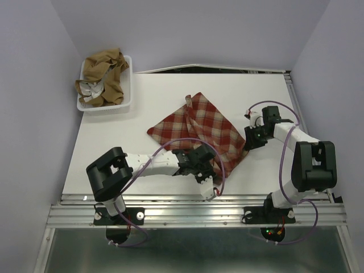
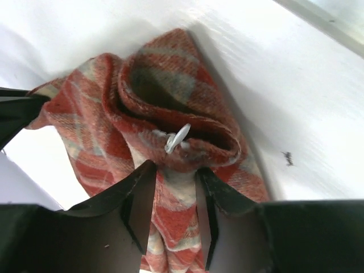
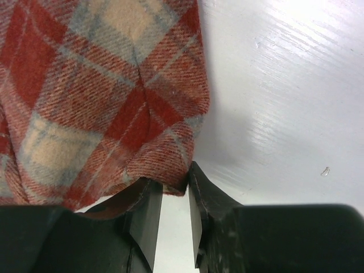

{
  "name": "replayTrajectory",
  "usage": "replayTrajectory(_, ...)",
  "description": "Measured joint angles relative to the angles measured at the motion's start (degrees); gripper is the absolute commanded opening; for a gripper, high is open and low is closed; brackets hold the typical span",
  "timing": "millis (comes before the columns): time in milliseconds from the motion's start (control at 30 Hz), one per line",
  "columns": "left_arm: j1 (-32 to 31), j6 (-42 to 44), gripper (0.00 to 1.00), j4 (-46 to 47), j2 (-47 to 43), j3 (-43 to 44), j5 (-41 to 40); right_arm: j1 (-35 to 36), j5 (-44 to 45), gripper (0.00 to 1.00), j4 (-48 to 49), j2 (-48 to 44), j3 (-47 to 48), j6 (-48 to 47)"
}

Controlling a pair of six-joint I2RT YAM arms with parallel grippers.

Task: Fold and stack the skirts
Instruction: Flatten the skirt out

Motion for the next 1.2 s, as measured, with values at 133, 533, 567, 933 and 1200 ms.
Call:
replayTrajectory(133, -0.13, -3.43, 0.0, -0.66, 1.46, 3.17, 0.42, 0.0, 0.04, 0.21, 0.07, -0.35, 0.0, 0.04)
replayTrajectory(533, 11.15, -30.45, 0.0, -6.38, -5.09, 19.67, 3.91, -2.67, 2.16, 0.69, 0.35, -0.7, 2.8, 1.88)
replayTrajectory(567, 13.38, -34.01, 0.0, -6.43, -6.56, 21.84, 3.54, -3.41, 2.27, 0.73, 0.33, -0.85, 3.89, 1.92)
replayTrajectory(933, 24.37, -62.1, 0.0, -4.74, 4.33, 37.09, -1.92, -4.57, 0.13, 0.78, -0.61, -7.8, 7.91, -2.91)
replayTrajectory(1200, 31.19, -66.73, 0.0, -6.62, 17.09, 40.87, -3.15, -4.55, -7.98, 0.83, -0.04, -11.76, -0.37, -9.84)
